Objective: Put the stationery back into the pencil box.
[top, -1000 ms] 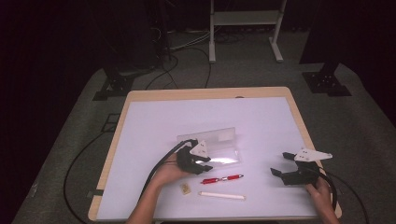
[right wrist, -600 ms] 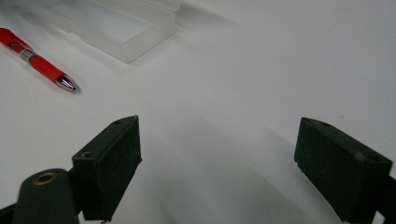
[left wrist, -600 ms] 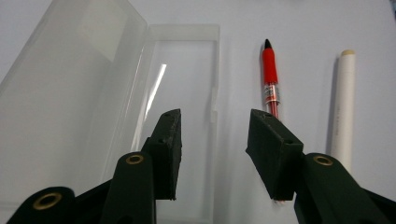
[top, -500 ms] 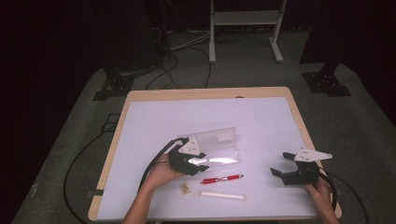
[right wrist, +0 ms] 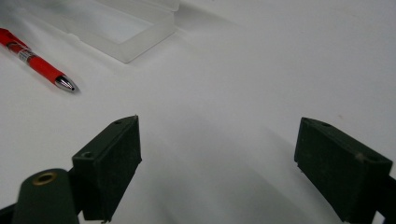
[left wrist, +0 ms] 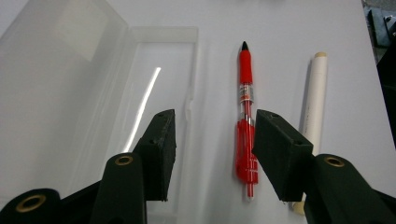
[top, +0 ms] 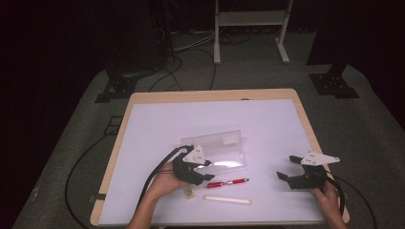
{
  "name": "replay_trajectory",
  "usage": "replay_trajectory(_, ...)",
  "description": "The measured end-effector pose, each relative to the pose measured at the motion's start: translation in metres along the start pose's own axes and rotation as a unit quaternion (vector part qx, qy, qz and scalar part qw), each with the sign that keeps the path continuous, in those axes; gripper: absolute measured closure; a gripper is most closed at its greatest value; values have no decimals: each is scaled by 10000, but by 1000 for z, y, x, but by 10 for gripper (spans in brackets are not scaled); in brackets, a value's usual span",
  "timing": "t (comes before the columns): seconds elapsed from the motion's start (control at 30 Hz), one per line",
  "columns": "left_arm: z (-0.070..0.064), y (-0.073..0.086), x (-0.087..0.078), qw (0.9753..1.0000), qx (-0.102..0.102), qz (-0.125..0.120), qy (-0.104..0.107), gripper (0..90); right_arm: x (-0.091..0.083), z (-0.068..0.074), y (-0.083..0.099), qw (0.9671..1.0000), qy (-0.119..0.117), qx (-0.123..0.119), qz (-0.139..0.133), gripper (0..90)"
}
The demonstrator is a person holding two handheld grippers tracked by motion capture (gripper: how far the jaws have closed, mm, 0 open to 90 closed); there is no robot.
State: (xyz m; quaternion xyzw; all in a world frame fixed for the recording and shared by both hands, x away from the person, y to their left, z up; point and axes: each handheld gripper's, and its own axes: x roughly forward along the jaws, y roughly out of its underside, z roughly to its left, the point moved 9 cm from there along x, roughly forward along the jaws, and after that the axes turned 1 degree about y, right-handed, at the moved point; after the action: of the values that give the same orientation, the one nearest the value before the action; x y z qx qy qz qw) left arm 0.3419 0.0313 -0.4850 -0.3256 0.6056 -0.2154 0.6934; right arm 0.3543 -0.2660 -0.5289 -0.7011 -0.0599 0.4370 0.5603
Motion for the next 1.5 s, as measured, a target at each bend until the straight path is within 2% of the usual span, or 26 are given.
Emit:
replay_trajectory(0.37, -10, -2, 21, 9999, 35, 17, 164, 489, -1, 0, 0, 10000, 9, -6, -18, 138)
replay_trajectory(0.77, -18, -11, 35, 9994, 89, -2, 335, 511, -1, 1, 0, 10000, 2, -28, -39, 138)
replay_trajectory(1.5, -19, -15, 57, 9983, 173, 195, 513, 556, -1, 1, 0, 10000, -30, -24, -36, 138)
